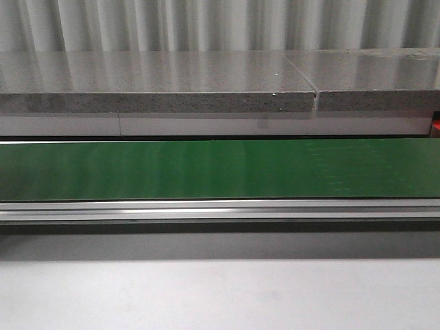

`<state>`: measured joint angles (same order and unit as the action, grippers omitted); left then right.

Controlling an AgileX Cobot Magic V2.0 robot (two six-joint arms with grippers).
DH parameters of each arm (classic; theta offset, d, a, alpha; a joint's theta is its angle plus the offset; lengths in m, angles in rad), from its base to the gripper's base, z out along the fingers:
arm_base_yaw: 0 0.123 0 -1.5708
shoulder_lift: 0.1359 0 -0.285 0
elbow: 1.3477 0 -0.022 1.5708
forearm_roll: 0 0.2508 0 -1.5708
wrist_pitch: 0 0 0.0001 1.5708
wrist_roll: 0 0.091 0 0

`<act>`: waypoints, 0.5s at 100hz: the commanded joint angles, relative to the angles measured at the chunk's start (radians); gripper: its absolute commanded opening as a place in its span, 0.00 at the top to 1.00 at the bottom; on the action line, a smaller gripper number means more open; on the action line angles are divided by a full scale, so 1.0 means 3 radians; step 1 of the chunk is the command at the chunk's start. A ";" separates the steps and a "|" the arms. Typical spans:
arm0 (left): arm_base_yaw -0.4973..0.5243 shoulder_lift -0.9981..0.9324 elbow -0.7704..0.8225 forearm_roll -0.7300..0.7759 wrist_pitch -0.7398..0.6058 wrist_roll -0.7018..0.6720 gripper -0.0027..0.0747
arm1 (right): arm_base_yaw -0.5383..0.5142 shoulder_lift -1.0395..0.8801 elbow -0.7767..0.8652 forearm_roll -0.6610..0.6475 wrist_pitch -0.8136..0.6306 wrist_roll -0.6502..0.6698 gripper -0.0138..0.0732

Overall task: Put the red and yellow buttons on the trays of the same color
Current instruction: 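Move the left gripper over the cluster toward a red button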

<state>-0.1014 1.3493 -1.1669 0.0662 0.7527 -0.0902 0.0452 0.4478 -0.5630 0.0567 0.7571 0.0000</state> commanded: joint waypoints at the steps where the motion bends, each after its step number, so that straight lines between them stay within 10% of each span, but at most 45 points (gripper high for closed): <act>1: 0.0164 0.0035 -0.0257 -0.0048 -0.0017 -0.0103 0.39 | 0.0009 0.0017 -0.0080 -0.0019 -0.0217 -0.0022 0.90; 50: 0.1492 0.0747 -0.0793 -0.0872 0.0780 -0.0115 0.39 | 0.0009 0.0017 -0.0080 -0.0019 -0.0217 -0.0022 0.90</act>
<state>0.3081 1.5826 -1.3608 -0.1582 0.9910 -0.1100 0.0452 0.4478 -0.5630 0.0567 0.7571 0.0000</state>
